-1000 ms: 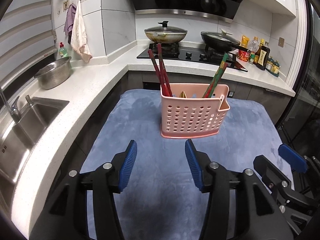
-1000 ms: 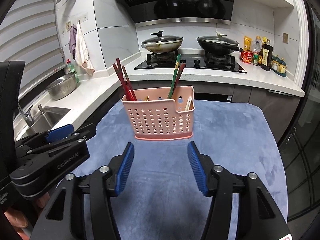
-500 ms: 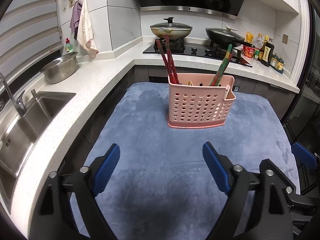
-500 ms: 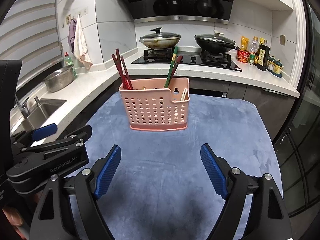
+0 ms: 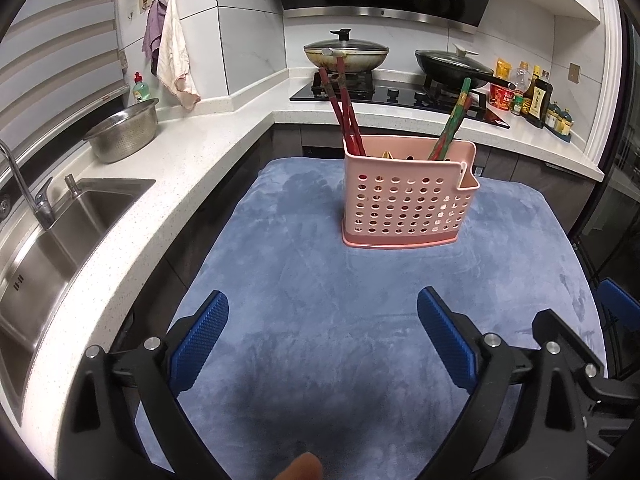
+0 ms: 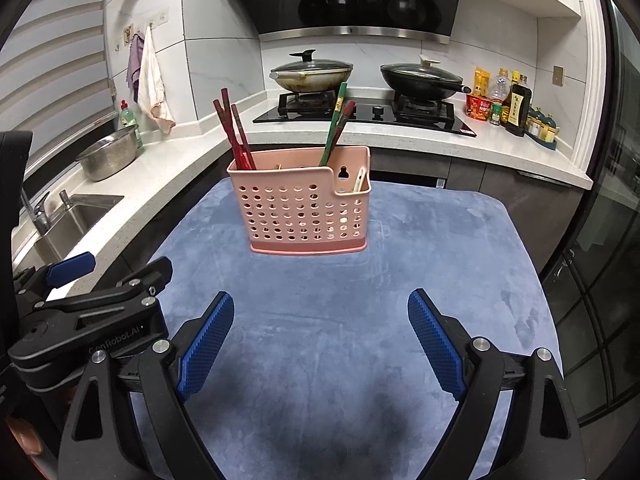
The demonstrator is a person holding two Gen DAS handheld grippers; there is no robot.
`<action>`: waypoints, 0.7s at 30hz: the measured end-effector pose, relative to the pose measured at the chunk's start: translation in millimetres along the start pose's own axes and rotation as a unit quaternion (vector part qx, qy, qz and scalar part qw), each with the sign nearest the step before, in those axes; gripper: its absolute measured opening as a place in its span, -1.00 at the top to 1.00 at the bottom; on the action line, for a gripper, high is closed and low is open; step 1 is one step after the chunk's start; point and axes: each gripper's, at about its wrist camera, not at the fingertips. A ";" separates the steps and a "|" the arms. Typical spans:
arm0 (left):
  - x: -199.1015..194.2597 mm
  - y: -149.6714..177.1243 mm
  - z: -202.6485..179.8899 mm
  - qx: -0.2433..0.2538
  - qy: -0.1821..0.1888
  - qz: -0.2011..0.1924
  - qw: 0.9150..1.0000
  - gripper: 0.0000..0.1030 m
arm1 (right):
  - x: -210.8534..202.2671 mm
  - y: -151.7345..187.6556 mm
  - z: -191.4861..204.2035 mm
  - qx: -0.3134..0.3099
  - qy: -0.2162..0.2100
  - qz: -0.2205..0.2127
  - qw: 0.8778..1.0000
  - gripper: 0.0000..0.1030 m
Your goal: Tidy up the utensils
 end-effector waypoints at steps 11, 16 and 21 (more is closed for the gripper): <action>6.2 -1.0 5.6 -0.005 -0.007 0.005 1.000 -0.83 | 7.2 -2.6 -11.4 0.015 0.011 0.010 1.000 -0.87; 8.8 -0.1 5.4 0.000 -0.010 0.006 1.000 -0.84 | 9.1 -2.1 -13.0 0.014 0.016 0.010 1.000 -0.87; 10.0 0.3 3.8 0.003 -0.015 0.007 1.000 -0.86 | 9.1 -2.3 -13.2 0.015 0.016 0.010 1.000 -0.87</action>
Point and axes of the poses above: each gripper's, at about its wrist camera, not at the fingertips, and x roughly the way its jaws point, z to its left, y to its underside, and after that the axes turned 10 degrees about z, right-handed
